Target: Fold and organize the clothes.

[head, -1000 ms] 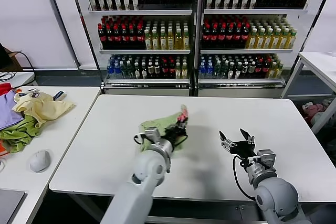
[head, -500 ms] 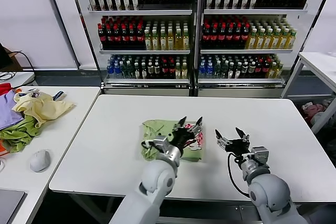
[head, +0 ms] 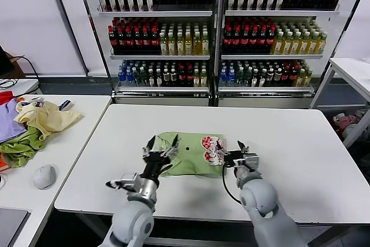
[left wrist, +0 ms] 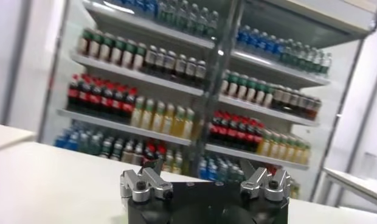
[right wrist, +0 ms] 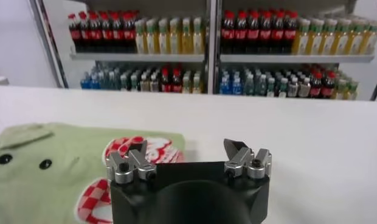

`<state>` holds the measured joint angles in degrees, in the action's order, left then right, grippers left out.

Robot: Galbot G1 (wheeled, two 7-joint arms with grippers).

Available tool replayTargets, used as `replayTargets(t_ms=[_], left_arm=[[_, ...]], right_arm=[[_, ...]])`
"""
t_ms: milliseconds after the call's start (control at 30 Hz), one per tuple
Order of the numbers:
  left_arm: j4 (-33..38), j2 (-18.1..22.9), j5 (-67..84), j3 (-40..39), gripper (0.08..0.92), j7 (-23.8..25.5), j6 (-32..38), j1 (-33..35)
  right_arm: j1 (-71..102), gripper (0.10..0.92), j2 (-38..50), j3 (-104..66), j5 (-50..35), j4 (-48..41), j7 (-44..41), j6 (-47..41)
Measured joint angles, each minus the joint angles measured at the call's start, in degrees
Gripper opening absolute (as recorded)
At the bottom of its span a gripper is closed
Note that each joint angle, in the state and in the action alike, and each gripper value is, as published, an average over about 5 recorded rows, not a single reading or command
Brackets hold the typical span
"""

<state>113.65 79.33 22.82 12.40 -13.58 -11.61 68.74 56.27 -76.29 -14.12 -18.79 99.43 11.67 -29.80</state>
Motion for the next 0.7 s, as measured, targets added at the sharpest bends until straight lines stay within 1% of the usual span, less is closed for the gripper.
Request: replayTargets(t_ms=[67, 167, 367, 700], left_arm=[[1.1, -0.5, -0.3, 1.0, 0.823, -0.1, 0.5, 1.5], [2.1, -0.9, -0.7, 2.1, 0.823, -0.3, 1.1, 3.1], [3.4, -1.5, -1.1, 3.2, 0.823, -0.4, 1.8, 5.6], [5.0, -2.0, -1.5, 4.2, 0.823, -0.5, 2.3, 8.2]], right_arm=[[-0.6, 0.804, -0.6, 0.8, 0.7, -1.4, 0.7, -0.5], [-1.3, 0.737, -1.1, 1.8, 1.6, -3.1, 1.5, -1.2], [-2.4, 0.582, -1.4, 2.9, 2.6, -5.2, 1.8, -2.0], [-4.7, 0.288, 0.6, 2.9, 3.5, -7.9, 0.6, -2.4]])
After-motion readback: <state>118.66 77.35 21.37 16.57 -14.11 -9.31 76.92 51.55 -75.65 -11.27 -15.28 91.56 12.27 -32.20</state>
